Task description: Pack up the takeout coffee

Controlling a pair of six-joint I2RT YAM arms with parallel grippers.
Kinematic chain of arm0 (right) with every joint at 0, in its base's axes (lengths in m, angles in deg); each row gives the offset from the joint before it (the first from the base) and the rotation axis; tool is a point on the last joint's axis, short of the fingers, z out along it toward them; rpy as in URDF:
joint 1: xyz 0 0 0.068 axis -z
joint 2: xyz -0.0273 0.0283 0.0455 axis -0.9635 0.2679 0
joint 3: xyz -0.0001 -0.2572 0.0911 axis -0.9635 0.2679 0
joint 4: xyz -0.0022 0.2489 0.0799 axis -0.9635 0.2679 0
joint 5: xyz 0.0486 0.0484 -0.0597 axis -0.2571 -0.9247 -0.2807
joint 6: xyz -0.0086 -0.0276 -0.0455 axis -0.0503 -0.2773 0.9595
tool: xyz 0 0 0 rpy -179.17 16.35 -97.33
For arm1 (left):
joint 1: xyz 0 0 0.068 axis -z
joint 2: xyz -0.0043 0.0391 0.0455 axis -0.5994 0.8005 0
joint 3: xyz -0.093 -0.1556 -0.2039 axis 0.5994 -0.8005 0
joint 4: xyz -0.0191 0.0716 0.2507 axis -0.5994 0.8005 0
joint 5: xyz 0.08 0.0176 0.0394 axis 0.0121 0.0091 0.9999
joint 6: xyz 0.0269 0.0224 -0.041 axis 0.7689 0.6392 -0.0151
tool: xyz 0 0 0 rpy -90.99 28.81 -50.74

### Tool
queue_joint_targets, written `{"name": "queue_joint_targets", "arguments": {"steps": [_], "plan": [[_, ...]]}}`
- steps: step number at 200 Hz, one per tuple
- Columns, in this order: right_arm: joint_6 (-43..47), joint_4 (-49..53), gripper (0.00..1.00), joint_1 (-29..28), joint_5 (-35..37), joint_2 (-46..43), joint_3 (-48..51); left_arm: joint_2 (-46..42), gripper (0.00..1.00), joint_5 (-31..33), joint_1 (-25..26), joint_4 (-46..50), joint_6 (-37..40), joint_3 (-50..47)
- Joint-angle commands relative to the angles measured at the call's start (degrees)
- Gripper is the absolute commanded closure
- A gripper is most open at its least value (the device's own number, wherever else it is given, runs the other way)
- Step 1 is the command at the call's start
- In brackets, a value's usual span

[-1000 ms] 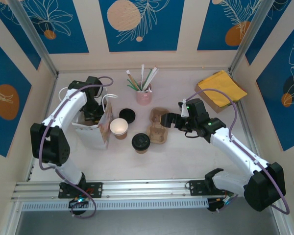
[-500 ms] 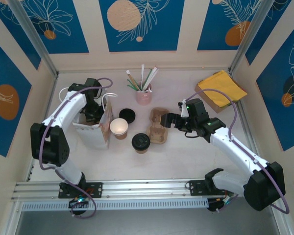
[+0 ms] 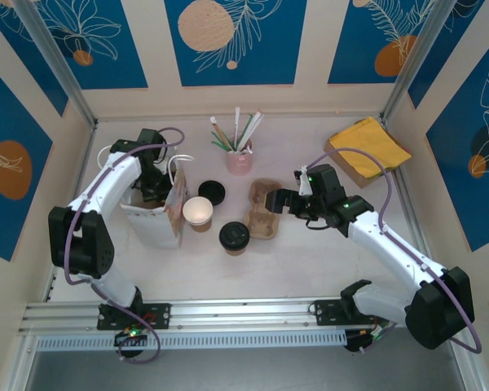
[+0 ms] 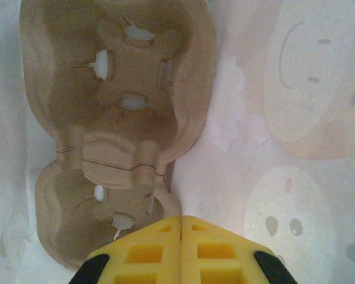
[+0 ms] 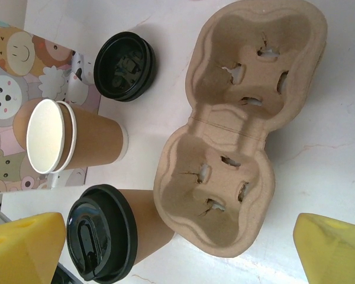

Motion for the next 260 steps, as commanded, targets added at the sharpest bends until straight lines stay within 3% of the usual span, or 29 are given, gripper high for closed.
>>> {"name": "queue_joint_targets", "arguments": {"steps": [1, 125, 260], "plan": [[0.62, 0.42, 0.01, -0.44, -0.78, 0.46, -2.1, -1.68, 1.0, -0.75, -0.94, 0.08, -0.1, -0.28], [0.28, 0.33, 0.01, -1.12, -0.34, 1.43, -2.53, -2.45, 1.0, -4.03, -2.48, -1.73, -0.62, 0.67], [0.08, 0.42, 0.01, -1.65, 0.27, 1.61, -2.53, -2.72, 1.0, -3.17, -2.87, -2.54, -1.0, -0.05]]}}
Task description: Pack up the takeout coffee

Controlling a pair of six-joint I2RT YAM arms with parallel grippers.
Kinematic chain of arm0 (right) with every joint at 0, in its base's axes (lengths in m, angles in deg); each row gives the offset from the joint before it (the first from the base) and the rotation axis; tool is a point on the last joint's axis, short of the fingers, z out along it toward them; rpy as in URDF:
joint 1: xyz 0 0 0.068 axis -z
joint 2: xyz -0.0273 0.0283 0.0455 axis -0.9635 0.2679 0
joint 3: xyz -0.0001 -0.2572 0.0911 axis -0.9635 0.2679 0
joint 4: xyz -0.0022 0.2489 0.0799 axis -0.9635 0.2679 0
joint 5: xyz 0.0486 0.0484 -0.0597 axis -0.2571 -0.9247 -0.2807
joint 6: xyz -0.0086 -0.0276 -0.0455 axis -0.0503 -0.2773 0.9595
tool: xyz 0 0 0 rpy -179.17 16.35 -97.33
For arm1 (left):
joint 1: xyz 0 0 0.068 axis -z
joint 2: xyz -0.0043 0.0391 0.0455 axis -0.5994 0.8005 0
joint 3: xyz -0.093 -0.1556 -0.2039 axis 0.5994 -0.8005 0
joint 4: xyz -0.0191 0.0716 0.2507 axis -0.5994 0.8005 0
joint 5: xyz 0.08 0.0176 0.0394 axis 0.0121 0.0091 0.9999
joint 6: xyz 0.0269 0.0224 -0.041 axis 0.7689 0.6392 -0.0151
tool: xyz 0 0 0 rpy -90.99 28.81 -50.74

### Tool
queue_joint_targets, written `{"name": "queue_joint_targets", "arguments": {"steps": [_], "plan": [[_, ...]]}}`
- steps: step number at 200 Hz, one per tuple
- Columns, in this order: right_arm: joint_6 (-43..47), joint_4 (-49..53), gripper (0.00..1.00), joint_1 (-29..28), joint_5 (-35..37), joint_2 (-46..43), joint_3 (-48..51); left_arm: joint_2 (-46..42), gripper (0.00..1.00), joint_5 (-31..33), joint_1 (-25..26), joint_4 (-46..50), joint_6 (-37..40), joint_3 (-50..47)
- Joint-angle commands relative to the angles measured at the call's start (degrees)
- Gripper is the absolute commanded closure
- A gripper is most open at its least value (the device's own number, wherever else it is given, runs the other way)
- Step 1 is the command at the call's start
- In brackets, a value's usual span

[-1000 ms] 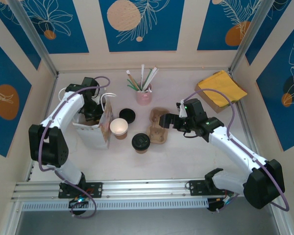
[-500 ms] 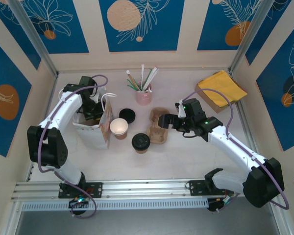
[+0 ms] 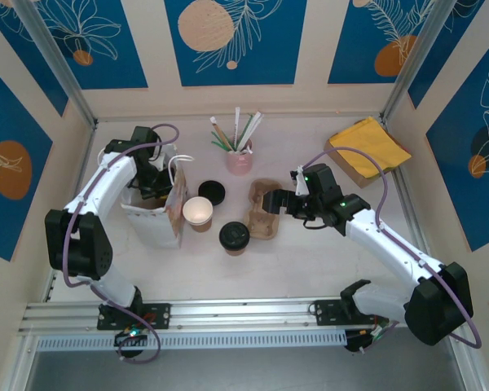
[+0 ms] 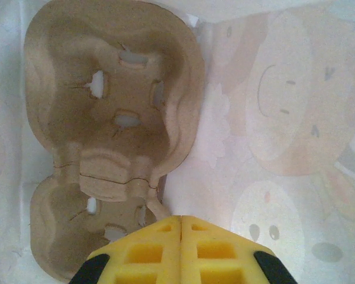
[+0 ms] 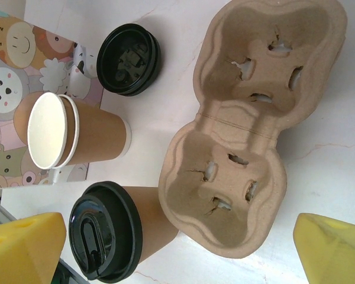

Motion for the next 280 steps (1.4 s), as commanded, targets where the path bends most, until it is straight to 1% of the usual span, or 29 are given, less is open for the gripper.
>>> {"name": "queue_joint_targets", "arguments": {"steps": [1, 38, 98, 171, 280], "plan": [[0.07, 0.49, 0.01, -0.38, 0.23, 0.43, -1.76, -1.78, 1.0, -0.59, -0.93, -0.29, -0.77, -0.03], [-0.05, 0.45, 0.01, -0.49, 0.19, 0.42, -1.58, -2.13, 1.0, 0.2, -1.0, -0.53, -0.67, 0.09], [0.13, 0.62, 0.01, -0.57, 0.28, 0.32, -1.5, -2.83, 1.0, 0.97, -1.0, -2.9, -1.02, -2.62], [-0.05, 0.8, 0.01, -0.6, 0.45, 0.05, -1.5, -3.47, 1.0, 2.65, -1.0, -3.12, -1.04, -2.45], [-0.22, 0.97, 0.01, -1.17, 0.83, -0.18, -1.51, -3.45, 1.0, 2.23, -1.01, -6.04, -1.37, -8.02]]}}
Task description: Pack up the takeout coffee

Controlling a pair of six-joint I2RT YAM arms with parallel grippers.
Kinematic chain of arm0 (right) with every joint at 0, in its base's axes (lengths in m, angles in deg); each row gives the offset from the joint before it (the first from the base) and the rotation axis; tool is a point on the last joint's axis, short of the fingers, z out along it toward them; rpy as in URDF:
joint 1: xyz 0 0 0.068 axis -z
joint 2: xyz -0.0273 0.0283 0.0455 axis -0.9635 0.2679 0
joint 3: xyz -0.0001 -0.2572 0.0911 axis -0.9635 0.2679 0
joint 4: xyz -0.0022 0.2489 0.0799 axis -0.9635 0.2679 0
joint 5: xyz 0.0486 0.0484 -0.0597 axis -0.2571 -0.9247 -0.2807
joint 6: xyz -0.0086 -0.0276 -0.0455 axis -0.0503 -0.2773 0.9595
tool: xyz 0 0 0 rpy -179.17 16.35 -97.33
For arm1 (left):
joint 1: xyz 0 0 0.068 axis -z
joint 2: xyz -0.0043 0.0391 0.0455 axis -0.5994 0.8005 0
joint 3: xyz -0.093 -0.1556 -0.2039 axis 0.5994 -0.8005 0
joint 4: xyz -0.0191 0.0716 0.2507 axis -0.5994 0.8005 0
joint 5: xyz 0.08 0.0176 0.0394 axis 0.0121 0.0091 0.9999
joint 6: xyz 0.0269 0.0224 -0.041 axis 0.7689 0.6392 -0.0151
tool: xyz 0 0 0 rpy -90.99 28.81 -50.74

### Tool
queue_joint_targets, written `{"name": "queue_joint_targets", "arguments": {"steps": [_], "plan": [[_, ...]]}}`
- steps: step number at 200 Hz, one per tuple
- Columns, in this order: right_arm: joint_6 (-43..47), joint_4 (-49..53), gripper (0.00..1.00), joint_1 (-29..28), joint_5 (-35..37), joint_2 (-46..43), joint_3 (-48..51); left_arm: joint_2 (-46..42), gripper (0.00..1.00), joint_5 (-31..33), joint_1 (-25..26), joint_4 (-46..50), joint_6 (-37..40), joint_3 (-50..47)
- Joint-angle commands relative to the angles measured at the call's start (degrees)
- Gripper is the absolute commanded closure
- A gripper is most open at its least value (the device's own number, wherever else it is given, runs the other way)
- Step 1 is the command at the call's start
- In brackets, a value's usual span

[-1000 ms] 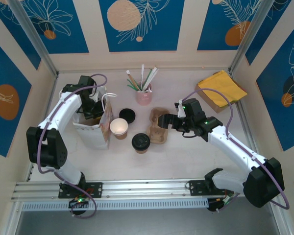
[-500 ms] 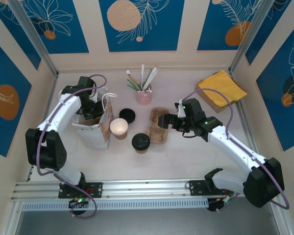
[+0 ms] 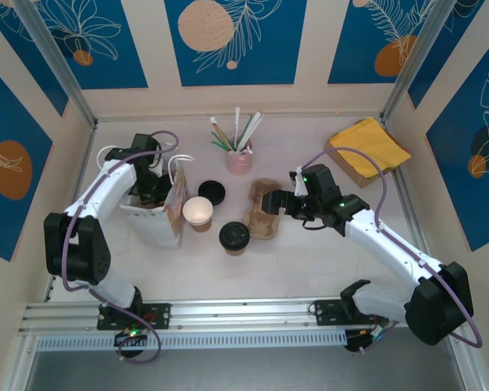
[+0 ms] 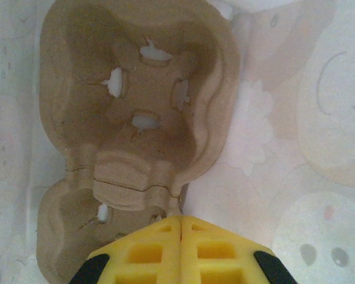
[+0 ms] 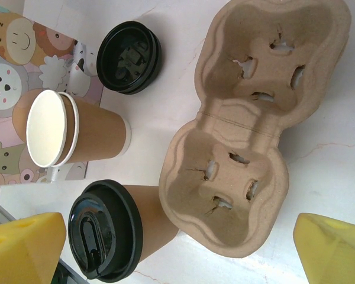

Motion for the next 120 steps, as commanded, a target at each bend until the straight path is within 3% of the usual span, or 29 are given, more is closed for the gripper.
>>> {"name": "queue_joint_targets", "arguments": {"steps": [1, 120], "plan": [[-0.2, 0.99, 0.01, -0.47, 0.27, -0.16, -1.48, -1.26, 1.0, 0.28, -0.78, -0.84, -0.61, -1.39], [-0.01, 1.13, 0.01, -0.77, 0.45, -0.23, -1.88, -1.63, 1.0, 1.52, -0.75, -1.92, -1.1, -3.36]]}}
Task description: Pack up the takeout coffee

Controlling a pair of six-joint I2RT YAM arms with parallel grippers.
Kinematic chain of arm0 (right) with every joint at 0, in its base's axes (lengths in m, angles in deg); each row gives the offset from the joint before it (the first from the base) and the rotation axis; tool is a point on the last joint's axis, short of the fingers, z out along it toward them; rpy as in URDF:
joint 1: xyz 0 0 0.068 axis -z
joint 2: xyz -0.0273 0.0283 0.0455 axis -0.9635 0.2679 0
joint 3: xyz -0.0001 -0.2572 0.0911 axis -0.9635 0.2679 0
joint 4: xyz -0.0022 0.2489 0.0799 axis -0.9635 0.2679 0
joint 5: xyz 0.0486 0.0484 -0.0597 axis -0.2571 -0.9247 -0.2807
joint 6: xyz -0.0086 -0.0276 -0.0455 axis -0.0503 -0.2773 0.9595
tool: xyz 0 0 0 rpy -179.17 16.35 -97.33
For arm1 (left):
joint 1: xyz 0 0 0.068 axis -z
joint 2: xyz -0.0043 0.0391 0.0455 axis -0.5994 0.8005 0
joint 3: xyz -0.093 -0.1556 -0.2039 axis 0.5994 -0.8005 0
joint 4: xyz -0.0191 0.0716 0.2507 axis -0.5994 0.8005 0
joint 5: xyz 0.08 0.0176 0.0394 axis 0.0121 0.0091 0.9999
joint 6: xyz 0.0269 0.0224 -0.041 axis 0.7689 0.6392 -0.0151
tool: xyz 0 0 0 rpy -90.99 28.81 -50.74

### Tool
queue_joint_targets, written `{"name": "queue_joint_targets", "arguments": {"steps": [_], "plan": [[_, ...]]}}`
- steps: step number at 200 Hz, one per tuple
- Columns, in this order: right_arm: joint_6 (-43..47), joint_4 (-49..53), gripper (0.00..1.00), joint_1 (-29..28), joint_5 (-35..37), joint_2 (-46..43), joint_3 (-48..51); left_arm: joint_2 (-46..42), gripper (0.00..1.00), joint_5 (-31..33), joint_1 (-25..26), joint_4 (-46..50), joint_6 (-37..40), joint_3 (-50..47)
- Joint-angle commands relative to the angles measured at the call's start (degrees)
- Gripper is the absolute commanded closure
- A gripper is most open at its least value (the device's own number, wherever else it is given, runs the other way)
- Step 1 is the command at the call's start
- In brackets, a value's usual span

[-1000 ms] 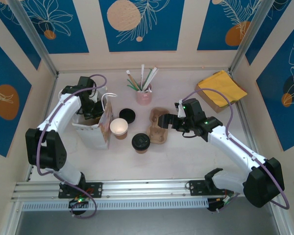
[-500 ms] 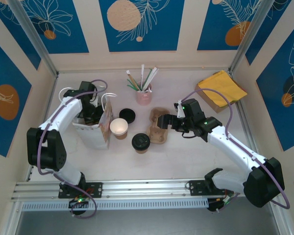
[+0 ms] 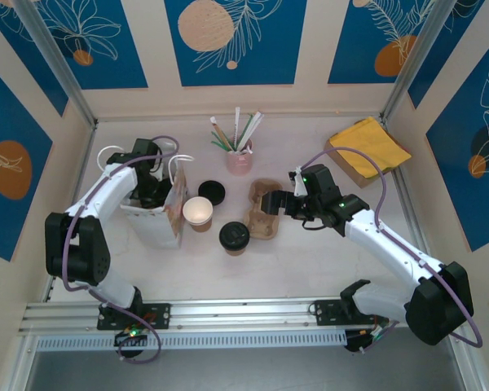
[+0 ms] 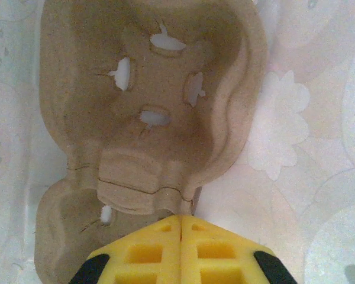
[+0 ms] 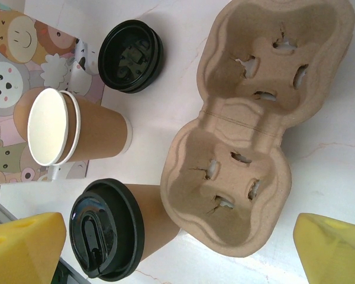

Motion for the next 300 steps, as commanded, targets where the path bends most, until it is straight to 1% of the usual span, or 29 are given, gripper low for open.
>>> {"name": "queue_joint_targets", "arguments": {"steps": [1, 113, 182, 300], "plan": [[0.03, 1.09, 0.01, -0.4, 0.42, -0.24, -1.76, -1.25, 1.0, 1.03, -0.68, 0.14, -0.44, -0.36], [-0.36, 1.08, 0.01, -0.76, 0.7, -0.52, -1.63, -0.39, 1.0, 2.88, -0.71, 0.6, 0.78, -0.35], [-0.72, 1.17, 0.01, -1.11, 1.05, -0.34, -1.57, -0.19, 1.0, -1.41, -0.67, -0.84, 2.99, -1.13], [-0.73, 1.35, 0.01, -1.59, 1.55, -0.12, -1.83, 0.75, 1.0, 0.3, -0.69, -1.01, 3.08, -1.71]]}}
